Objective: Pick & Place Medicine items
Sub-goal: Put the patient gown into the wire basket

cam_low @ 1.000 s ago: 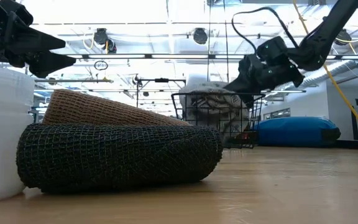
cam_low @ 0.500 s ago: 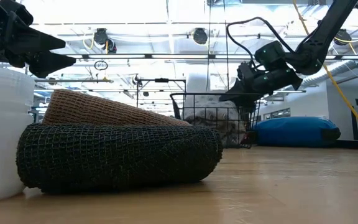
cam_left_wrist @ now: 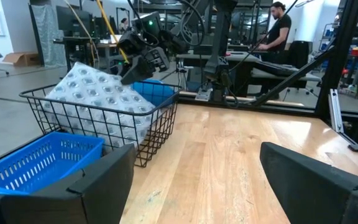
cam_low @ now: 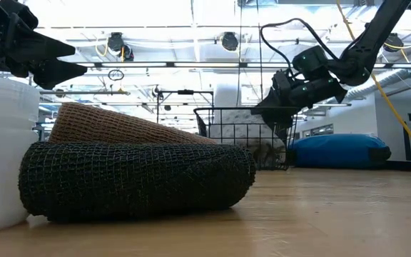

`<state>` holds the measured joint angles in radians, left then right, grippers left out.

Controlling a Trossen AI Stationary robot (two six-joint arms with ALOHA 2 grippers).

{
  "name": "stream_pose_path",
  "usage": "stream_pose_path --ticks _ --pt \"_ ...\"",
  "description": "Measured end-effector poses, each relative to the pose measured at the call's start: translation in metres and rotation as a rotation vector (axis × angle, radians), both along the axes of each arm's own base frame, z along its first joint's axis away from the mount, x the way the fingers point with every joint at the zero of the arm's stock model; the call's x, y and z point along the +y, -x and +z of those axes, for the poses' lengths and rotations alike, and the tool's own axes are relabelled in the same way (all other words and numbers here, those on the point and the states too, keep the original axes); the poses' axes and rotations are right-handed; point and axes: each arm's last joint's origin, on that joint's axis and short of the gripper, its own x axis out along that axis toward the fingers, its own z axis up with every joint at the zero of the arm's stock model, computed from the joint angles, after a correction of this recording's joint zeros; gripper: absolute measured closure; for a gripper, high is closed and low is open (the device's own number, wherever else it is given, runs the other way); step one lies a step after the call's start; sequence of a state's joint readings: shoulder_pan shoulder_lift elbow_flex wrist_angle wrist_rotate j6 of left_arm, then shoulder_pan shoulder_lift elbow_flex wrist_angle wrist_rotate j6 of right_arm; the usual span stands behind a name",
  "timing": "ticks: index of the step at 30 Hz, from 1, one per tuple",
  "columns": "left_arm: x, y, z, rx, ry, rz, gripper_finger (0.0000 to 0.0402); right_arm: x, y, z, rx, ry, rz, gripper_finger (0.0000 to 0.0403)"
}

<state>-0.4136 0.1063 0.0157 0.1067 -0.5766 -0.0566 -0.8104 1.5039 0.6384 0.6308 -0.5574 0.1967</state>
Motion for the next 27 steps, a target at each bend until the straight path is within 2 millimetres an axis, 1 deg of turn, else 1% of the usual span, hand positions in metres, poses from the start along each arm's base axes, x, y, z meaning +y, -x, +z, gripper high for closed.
stream_pose_path --ticks 5,10,14,17,19,22,24,27 --pt "0.0 0.0 0.0 -0.001 0.0 0.0 0.005 0.002 0.005 0.017 -0.02 0.097 -0.077 0.0242" --pt "0.0 0.0 0.0 0.0 0.0 0.0 0.005 0.009 0.011 0.043 -0.065 0.219 -0.166 0.0234" --pt "0.0 0.0 0.0 0.0 0.0 0.0 0.005 0.017 0.009 0.067 -0.093 0.266 -0.158 0.0238" --pt "0.0 0.0 0.0 0.0 0.0 0.0 0.005 0.021 -0.003 0.089 -0.043 0.282 -0.106 0.0242" --pt "0.0 0.0 0.0 0.0 0.0 0.0 0.005 0.023 -0.013 0.1 0.04 0.291 -0.066 0.0242" --pt "0.0 0.0 0.0 0.0 0.0 0.0 0.005 0.025 -0.035 0.113 0.183 0.35 -0.041 0.0243" --pt "0.0 0.0 0.0 0.0 0.0 0.0 0.005 0.023 -0.049 0.115 0.298 0.396 -0.043 0.0244" --pt "0.0 0.0 0.0 0.0 0.0 0.0 0.005 0.017 -0.069 0.106 0.472 0.421 -0.031 0.0249"
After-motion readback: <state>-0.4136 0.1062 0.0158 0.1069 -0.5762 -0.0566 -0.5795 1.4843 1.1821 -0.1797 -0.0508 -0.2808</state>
